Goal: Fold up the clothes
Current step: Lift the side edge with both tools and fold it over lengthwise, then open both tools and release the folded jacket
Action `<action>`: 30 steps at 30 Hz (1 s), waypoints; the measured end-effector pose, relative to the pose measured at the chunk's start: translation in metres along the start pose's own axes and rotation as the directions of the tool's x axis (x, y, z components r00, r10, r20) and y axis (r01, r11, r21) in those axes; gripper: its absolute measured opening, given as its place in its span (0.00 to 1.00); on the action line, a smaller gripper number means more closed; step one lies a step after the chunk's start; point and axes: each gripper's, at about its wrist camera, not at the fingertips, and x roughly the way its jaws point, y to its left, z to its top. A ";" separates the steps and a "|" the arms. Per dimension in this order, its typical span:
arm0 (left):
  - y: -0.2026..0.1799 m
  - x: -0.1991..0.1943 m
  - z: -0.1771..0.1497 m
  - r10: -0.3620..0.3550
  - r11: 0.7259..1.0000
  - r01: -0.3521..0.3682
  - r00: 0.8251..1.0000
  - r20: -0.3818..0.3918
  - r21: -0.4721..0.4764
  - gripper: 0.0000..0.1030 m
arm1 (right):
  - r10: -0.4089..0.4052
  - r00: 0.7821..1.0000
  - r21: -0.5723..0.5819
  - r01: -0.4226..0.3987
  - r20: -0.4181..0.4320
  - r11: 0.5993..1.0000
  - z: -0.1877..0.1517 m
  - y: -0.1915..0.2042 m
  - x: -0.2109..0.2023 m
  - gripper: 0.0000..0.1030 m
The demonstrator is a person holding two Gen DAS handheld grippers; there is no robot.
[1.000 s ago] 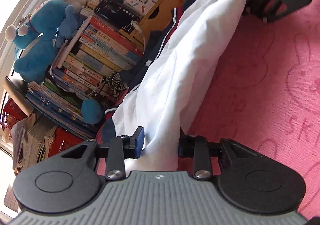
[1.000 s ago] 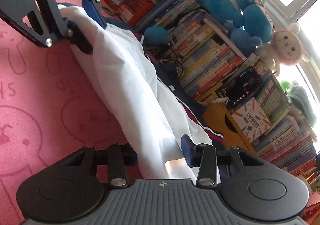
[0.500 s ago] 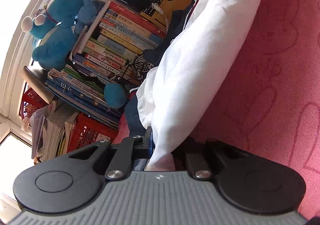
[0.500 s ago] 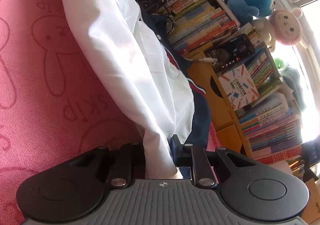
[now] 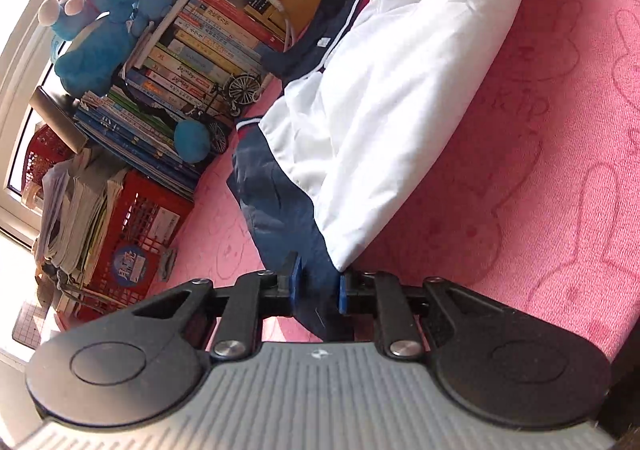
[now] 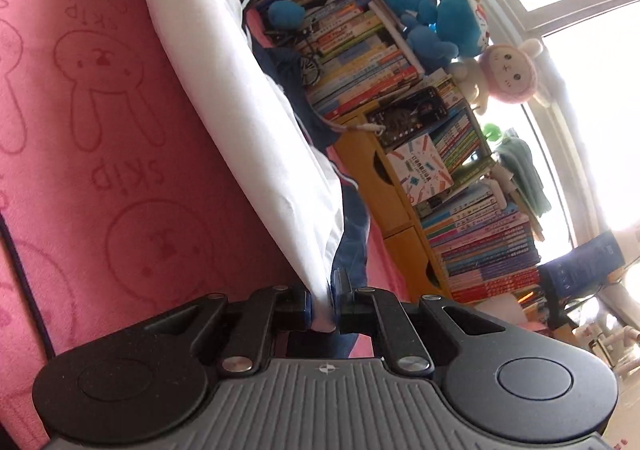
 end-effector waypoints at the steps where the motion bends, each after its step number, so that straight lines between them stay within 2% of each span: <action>1: -0.001 0.000 -0.004 -0.006 1.000 0.005 1.000 -0.016 -0.018 0.18 | 0.012 1.000 0.025 -0.011 -0.020 1.000 -0.004 0.000 -0.001 0.10; 5: 0.017 -0.014 -0.019 -0.026 0.990 0.018 0.998 -0.050 -0.143 0.22 | 0.068 0.994 0.154 -0.054 -0.087 0.987 -0.020 -0.008 -0.012 0.11; 7: 0.033 -0.025 -0.030 -0.053 0.968 0.034 0.996 -0.068 -0.249 0.26 | 0.104 0.988 0.239 -0.073 -0.117 0.968 -0.029 -0.019 -0.019 0.14; 9: 0.052 -0.036 -0.041 -0.079 0.926 0.054 0.995 -0.054 -0.374 0.28 | 0.148 0.978 0.362 -0.086 -0.145 0.928 -0.039 -0.037 -0.026 0.14; 10: 0.055 -0.040 -0.042 -0.088 0.902 0.065 0.996 -0.035 -0.427 0.30 | 0.184 0.974 0.457 -0.105 -0.132 0.883 -0.045 -0.050 -0.030 0.14; 12: 0.062 -0.048 -0.044 -0.102 0.844 0.090 0.995 0.006 -0.529 0.39 | 0.244 0.966 0.631 -0.139 -0.082 0.763 -0.056 -0.073 -0.036 0.15; 13: 0.065 -0.052 -0.045 -0.107 0.810 0.103 0.994 0.026 -0.577 0.42 | 0.261 0.964 0.711 -0.151 -0.047 0.687 -0.061 -0.083 -0.039 0.18; 14: 0.068 -0.056 -0.046 -0.111 0.774 0.116 0.993 0.047 -0.623 0.45 | 0.240 0.970 0.699 -0.148 -0.036 0.700 -0.057 -0.081 -0.042 0.20; 15: 0.070 -0.060 -0.046 -0.113 0.740 0.129 0.991 0.068 -0.660 0.47 | 0.213 0.977 0.670 -0.140 -0.028 0.729 -0.051 -0.076 -0.046 0.23; 16: 0.056 -0.063 -0.034 -0.093 0.803 0.122 0.992 0.080 -0.583 0.49 | 0.186 0.982 0.641 -0.131 -0.019 0.756 -0.046 -0.071 -0.049 0.26; 17: 0.039 -0.064 -0.023 -0.094 0.857 0.132 0.990 0.102 -0.498 0.54 | 0.167 0.986 0.560 -0.129 -0.017 0.818 -0.033 -0.059 -0.050 0.28; 19: 0.006 -0.066 -0.001 -0.102 0.938 0.143 0.984 0.146 -0.315 0.61 | 0.186 0.982 0.443 -0.181 0.033 0.878 -0.011 -0.034 -0.052 0.36; 22: -0.024 -0.061 0.024 -0.175 0.958 0.220 0.956 0.234 -0.184 0.63 | 0.283 0.946 0.357 -0.321 0.156 0.877 0.023 -0.012 -0.044 0.41; 24: -0.040 -0.052 0.043 -0.215 0.957 0.261 0.934 0.286 -0.130 0.63 | 0.297 0.935 0.308 -0.346 0.194 0.886 0.041 -0.001 -0.038 0.42; 27: -0.050 -0.032 0.065 -0.234 0.954 0.280 0.919 0.316 -0.108 0.63 | 0.328 0.918 0.245 -0.378 0.223 0.893 0.067 0.013 -0.024 0.48; 29: -0.055 -0.020 0.074 -0.223 0.961 0.262 0.920 0.323 -0.082 0.62 | 0.349 0.907 0.211 -0.398 0.234 0.893 0.079 0.019 -0.016 0.50; 30: -0.052 -0.016 0.077 -0.221 0.962 0.260 0.920 0.325 -0.082 0.59 | 0.359 0.902 0.205 -0.408 0.241 0.890 0.081 0.020 -0.014 0.50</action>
